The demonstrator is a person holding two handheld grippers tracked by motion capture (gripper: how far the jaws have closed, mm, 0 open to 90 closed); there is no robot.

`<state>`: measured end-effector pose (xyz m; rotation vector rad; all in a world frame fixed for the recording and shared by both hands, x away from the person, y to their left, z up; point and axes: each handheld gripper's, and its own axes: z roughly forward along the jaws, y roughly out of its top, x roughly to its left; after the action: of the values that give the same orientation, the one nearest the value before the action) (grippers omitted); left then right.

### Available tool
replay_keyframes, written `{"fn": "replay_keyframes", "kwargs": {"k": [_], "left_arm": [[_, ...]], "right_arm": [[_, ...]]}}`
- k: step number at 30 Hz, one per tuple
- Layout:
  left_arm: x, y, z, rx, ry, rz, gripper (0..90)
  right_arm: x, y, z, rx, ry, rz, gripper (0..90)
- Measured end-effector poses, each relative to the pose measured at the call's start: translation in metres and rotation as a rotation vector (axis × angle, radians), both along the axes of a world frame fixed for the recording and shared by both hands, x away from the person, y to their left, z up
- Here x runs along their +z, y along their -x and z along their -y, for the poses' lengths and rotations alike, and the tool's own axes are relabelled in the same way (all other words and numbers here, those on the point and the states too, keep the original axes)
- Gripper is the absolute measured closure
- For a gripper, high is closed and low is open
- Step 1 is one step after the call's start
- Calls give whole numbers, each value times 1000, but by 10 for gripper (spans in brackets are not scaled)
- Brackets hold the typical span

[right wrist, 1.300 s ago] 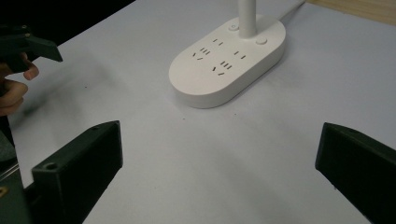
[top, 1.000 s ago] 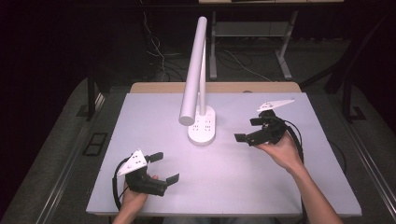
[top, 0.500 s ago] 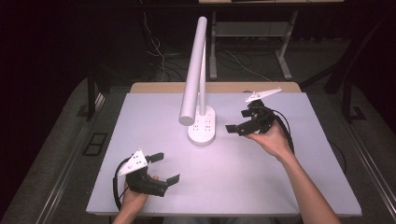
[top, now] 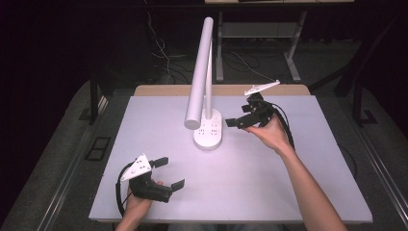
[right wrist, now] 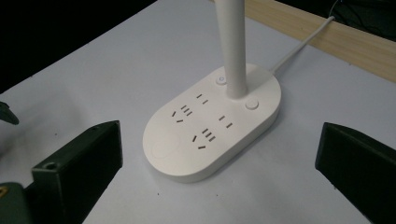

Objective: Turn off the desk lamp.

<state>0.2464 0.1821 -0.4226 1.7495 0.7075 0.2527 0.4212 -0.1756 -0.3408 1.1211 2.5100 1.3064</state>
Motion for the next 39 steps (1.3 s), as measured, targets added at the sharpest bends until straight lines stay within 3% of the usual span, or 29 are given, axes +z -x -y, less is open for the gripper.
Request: {"fn": "replay_keyframes", "kwargs": {"k": [10,18,19,21,22,23,24,26,32,39], "left_arm": [[0,0,1,-5,0,1,0],[1,0,-2,0,6,3,0],[1,0,-3,1,5,3,0],[1,0,-3,0,6,4,0],[1,0,-3,0,7,5,0],[1,0,-3,-1,7,5,0],[1,0,-4,0,7,5,0],[1,0,-4,1,9,4,0],[2,0,-5,4,12,5,0],[1,-1,-6,1,10,5,0]], "right_arm": [[-12,-28,-9,-28,-36,-8,7],[-26,-42,-22,-27,-4,-17,18],[-28,-44,-24,-26,-11,-22,68],[-30,-46,-25,-22,-17,-17,71],[-35,-50,-28,-29,-9,-19,145],[-35,-50,-28,-29,-9,-19,145],[-40,-53,-29,-35,-2,-12,226],[-44,-56,-28,-45,-4,-18,288],[-54,-64,-24,-61,-5,-35,419],[-64,-72,-22,-71,-46,-47,542]]}}
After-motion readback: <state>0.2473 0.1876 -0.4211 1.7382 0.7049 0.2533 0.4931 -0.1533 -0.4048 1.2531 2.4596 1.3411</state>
